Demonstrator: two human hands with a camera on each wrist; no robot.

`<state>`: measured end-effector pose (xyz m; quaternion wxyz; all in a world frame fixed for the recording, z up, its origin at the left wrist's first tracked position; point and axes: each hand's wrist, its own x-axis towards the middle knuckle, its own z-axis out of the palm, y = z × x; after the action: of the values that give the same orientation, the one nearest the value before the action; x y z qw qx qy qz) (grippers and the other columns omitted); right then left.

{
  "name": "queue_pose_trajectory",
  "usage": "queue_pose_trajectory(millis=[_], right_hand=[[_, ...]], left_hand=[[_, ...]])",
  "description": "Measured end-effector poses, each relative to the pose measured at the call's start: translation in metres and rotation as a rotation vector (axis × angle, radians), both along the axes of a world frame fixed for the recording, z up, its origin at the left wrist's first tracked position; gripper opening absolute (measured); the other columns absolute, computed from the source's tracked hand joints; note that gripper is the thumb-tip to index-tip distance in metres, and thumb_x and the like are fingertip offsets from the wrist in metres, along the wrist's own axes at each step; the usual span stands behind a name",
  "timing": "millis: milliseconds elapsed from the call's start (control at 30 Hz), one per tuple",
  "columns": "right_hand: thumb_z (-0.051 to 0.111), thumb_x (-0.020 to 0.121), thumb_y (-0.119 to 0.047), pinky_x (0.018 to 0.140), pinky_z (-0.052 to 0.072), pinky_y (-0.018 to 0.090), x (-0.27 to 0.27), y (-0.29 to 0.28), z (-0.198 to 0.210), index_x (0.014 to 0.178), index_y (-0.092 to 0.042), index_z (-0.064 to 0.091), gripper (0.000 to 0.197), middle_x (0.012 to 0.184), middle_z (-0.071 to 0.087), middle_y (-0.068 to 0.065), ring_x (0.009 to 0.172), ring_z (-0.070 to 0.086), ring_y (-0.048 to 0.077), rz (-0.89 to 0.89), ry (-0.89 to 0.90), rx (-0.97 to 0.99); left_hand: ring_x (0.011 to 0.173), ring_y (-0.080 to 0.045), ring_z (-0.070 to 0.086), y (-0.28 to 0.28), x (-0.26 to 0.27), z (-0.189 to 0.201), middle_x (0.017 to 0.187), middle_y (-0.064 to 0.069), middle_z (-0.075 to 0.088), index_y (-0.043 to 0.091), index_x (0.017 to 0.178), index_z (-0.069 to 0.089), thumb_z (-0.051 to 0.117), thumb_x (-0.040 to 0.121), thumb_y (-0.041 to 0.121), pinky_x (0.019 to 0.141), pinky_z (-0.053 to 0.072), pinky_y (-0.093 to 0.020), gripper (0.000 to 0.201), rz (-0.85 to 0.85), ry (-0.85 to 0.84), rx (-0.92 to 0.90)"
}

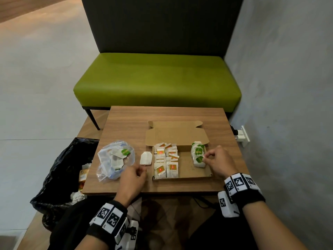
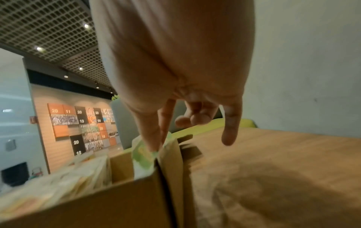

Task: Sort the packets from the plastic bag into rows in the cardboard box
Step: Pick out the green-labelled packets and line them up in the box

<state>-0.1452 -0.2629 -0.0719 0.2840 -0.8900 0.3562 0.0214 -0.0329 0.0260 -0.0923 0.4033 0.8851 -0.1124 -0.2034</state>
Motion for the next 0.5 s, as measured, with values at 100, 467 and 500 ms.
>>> queue_pose_trajectory(millis=[100,467,500], right_hand=[[0.072,0.088,-0.032,0.078,0.04,0.031,0.006,0.005,-0.004,0.096,-0.026,0.073,0.01,0.103,0.047,-0.004,0.111,0.048,0.02,-0.017,-0.017,-0.139],[0.074,0.086,-0.025,0.072,0.042,0.026,0.003,0.017,-0.005,0.101,-0.022,0.07,0.015,0.102,0.045,-0.004,0.098,0.047,0.013,-0.085,-0.209,-0.135],[0.073,0.086,-0.026,0.071,0.041,0.026,0.002,0.018,-0.004,0.1,-0.022,0.07,0.015,0.101,0.046,-0.004,0.098,0.047,0.013,-0.087,-0.224,-0.135]], left_hand=[[0.076,-0.014,0.069,-0.001,0.007,-0.004,0.086,0.002,0.07,0.018,0.099,0.067,0.059,0.095,0.013,0.074,0.06,-0.041,0.011,0.006,0.01,0.033],[0.098,-0.015,0.064,-0.015,0.023,-0.007,0.115,-0.003,0.066,0.013,0.125,0.061,0.063,0.092,0.017,0.089,0.054,-0.032,0.033,-0.051,-0.234,0.256],[0.104,-0.017,0.062,-0.019,0.022,-0.006,0.122,-0.003,0.061,0.013,0.126,0.06,0.064,0.092,0.019,0.091,0.053,-0.033,0.036,-0.077,-0.273,0.294]])
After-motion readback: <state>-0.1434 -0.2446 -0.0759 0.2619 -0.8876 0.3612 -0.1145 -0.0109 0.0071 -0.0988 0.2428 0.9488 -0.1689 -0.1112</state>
